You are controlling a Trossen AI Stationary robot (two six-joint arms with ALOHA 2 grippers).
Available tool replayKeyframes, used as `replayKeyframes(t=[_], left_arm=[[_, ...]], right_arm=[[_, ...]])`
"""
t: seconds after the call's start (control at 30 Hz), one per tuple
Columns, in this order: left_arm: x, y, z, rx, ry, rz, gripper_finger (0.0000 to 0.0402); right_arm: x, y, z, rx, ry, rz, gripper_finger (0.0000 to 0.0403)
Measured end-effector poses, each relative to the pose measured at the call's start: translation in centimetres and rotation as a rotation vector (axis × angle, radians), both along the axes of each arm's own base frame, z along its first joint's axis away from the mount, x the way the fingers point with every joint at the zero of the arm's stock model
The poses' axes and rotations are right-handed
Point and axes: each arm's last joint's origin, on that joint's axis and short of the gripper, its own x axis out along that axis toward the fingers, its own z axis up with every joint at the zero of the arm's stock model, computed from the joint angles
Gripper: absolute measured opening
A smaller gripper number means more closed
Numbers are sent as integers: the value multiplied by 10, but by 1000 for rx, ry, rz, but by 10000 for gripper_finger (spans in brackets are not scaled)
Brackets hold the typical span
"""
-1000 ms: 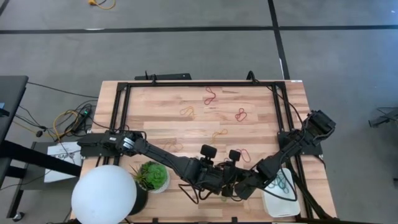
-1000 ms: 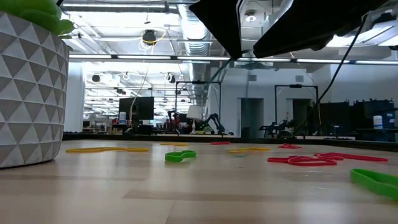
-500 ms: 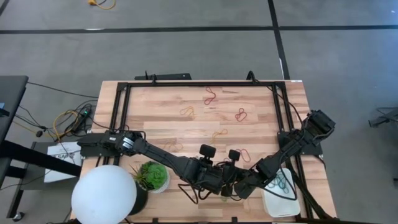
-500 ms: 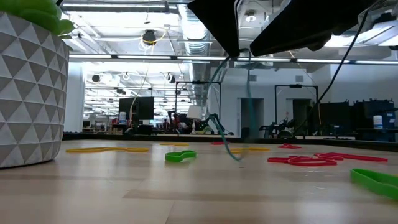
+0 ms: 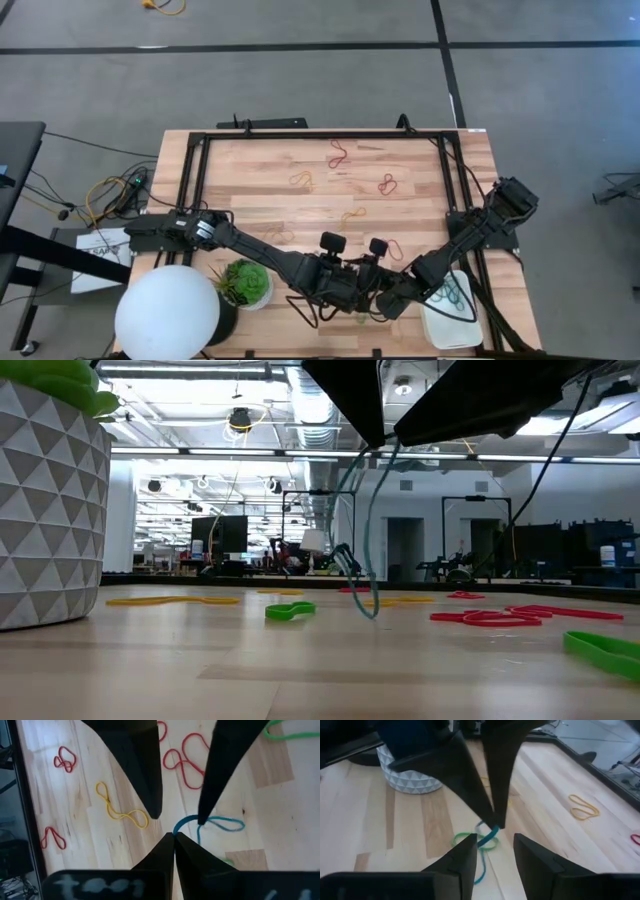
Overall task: Pick and place items into bin
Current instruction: Put the blue rubber band into the white bin
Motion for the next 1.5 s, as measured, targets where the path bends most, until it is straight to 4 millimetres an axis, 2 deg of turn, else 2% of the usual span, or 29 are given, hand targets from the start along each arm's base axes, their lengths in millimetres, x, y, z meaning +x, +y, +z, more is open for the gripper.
replayKeyframes(t=[0.3,0.67,1.0,1.1,1.2,1.33,1.5], left_arm=[[1,-11,-4,16,-35,-22,0],[-1,-14,-3,52,-64,7,0],[-4,-15,-2,123,-80,25,0],[-5,-14,8,200,-158,61,0],[-6,-14,8,257,-163,63,0],[-6,-16,5,191,-136,49,0],[-7,-26,7,182,-193,55,0]], right_arm=[[2,-3,0,21,-11,-27,113],[1,-3,0,7,16,-16,112],[-6,8,-1,33,41,62,107],[-13,18,-5,64,66,108,107],[-24,34,-4,53,45,145,107],[-45,53,-1,-49,-5,141,107],[-63,62,-1,-169,-25,118,107]])
